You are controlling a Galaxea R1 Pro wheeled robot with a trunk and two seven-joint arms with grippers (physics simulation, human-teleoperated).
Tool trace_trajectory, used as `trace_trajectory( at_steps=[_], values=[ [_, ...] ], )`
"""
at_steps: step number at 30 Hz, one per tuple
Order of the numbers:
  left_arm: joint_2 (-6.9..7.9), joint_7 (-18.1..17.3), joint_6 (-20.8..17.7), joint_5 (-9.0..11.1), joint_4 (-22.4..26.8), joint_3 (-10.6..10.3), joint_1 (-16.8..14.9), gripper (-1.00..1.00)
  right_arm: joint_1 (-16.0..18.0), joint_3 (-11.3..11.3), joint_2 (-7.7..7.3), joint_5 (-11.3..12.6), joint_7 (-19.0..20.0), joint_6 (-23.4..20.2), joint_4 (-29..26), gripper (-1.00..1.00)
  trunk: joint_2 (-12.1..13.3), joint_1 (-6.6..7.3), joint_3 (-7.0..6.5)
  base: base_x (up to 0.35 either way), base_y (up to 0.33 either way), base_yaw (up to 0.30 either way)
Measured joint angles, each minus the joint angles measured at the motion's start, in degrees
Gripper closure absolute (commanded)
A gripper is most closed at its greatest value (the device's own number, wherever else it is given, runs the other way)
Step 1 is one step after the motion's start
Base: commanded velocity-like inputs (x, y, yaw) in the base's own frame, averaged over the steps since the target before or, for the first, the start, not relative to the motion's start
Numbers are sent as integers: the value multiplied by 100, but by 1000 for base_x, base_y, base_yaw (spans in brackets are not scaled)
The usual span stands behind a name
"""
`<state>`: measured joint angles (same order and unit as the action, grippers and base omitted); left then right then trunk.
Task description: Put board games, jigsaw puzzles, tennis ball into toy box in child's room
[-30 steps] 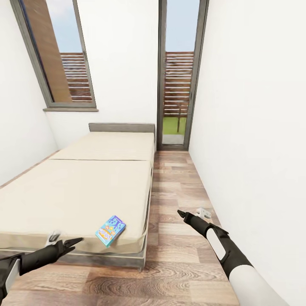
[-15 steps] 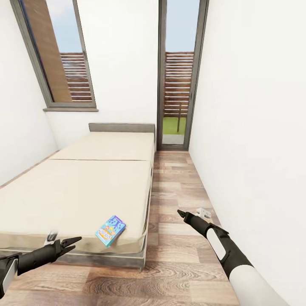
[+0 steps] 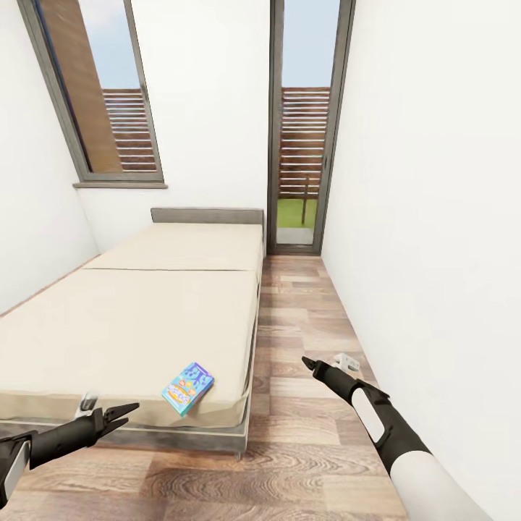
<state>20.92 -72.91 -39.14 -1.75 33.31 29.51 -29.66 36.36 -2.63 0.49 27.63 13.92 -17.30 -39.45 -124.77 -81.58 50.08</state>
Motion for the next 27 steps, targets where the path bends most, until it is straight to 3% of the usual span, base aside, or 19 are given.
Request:
trace_trajectory(
  at_steps=[19, 27],
  values=[
    [36, -12, 19, 8, 0, -6, 0, -100, 0, 1, -1, -1, 10, 0, 0, -100, -680, -373, 305, 0, 0, 0],
    [32, -12, 25, 15, 0, -8, 0, -100, 0, 1, 6, 0, 8, -1, 4, -100, -682, -374, 305, 0, 0, 0]
  ],
)
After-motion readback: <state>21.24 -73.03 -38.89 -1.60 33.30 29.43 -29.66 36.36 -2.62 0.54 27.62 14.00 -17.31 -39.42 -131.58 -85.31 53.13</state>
